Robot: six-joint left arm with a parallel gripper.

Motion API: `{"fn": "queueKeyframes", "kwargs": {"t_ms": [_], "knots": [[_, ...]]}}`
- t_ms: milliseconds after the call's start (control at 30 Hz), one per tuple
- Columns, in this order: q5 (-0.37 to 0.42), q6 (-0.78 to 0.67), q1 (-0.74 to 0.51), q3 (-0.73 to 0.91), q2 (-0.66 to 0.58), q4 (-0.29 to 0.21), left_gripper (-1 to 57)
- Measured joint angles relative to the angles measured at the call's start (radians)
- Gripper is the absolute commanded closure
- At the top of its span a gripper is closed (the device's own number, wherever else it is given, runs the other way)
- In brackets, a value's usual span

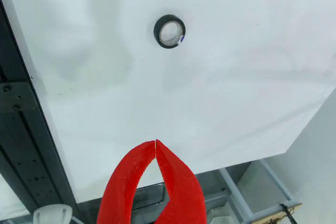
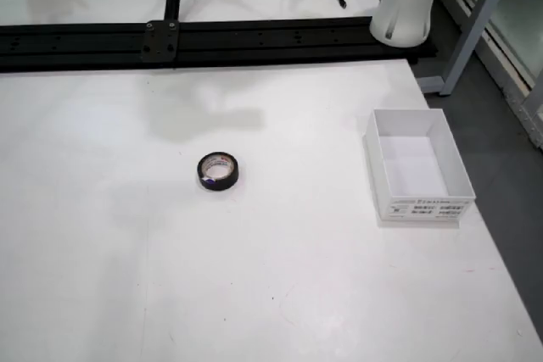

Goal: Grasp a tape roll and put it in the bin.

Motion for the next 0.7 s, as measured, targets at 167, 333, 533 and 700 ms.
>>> {"fn": "queueKeyframes", "kwargs": {"t_ms": [167,333,533,700], "knots": [[0.0,0.0,0.004,0.011,-0.008,0.0,56.0],[0.0,0.0,0.012,0.021,-0.016,0.009,55.3],[-0.001,0.0,0.031,0.03,-0.022,0.021,45.8],[-0.003,0.0,0.047,0.024,-0.016,0.028,42.8]]}}
